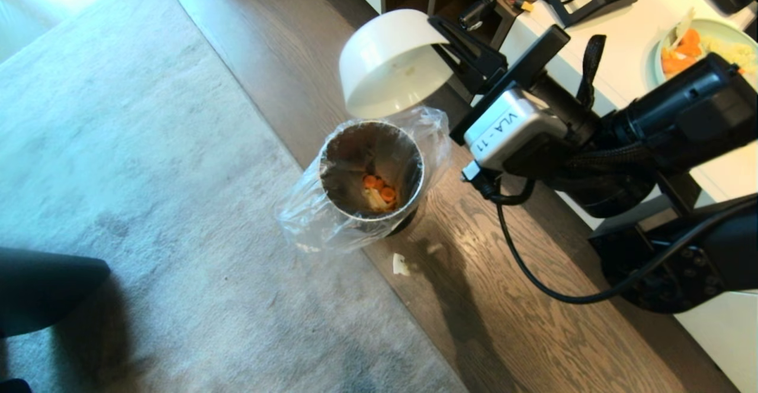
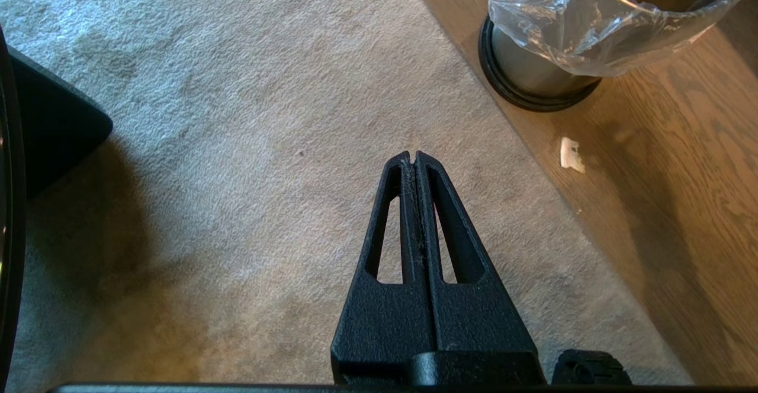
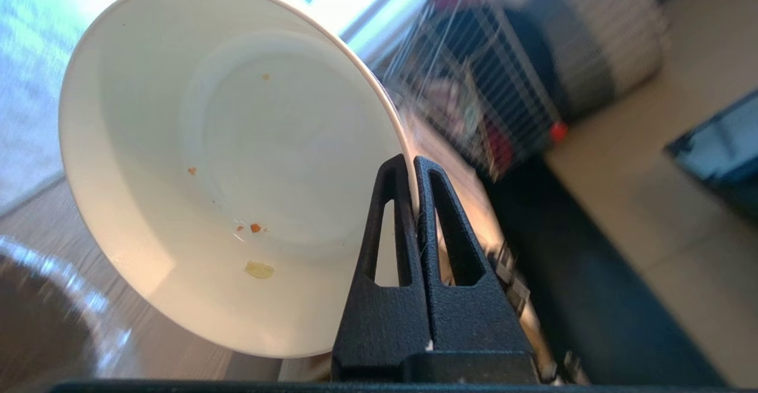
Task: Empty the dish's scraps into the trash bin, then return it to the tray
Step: Put the bowl back to the table
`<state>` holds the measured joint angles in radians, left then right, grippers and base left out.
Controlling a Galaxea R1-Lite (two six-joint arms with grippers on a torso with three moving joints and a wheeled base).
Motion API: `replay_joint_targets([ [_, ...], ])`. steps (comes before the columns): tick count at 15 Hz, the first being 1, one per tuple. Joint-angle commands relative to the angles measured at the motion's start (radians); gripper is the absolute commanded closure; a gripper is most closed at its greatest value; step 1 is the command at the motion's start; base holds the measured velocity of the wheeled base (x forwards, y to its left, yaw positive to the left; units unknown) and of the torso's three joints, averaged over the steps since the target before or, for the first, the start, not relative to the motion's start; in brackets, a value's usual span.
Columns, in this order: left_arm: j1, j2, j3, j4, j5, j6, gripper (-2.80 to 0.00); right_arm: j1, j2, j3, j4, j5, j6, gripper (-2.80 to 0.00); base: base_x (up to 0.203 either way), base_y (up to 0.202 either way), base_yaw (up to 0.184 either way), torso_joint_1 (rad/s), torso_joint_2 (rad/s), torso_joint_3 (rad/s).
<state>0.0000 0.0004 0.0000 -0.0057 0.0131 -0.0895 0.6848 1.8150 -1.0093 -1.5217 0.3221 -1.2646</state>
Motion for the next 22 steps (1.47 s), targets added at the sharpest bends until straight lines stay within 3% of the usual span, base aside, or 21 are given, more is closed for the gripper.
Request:
replay_joint_targets([
  [1, 0.0, 0.0, 0.0, 0.0, 0.001, -0.001, 0.0, -0.044, -0.063, 0.106, -0.044, -0.088, 0.029, 0.0, 0.0, 0.0, 0.0, 0.0, 0.0, 0.0],
  [7, 0.0, 0.0, 0.0, 0.0, 0.001, -0.001, 0.0, -0.186, -0.2, 0.305, -0.025, -0.226, 0.149, 0.0, 0.0, 0.0, 0.0, 0.0, 0.0, 0.0],
  [12, 0.0, 0.0, 0.0, 0.0, 0.001, -0.001, 0.0, -0.211, -0.328, 0.488, 0.052, -0.431, 0.263, 0.0, 0.0, 0.0, 0.0, 0.0, 0.0, 0.0],
  [18, 0.0, 0.0, 0.0, 0.0, 0.001, -0.001, 0.0, -0.263, -0.428, 0.632, 0.164, -0.451, 0.337, 0.0, 0.0, 0.0, 0.0, 0.0, 0.0, 0.0],
  [22, 0.0, 0.0, 0.0, 0.0, 0.001, -0.001, 0.0, -0.369, -0.515, 0.74, 0.177, -0.452, 0.386, 0.0, 0.0, 0.0, 0.0, 0.0, 0.0, 0.0],
])
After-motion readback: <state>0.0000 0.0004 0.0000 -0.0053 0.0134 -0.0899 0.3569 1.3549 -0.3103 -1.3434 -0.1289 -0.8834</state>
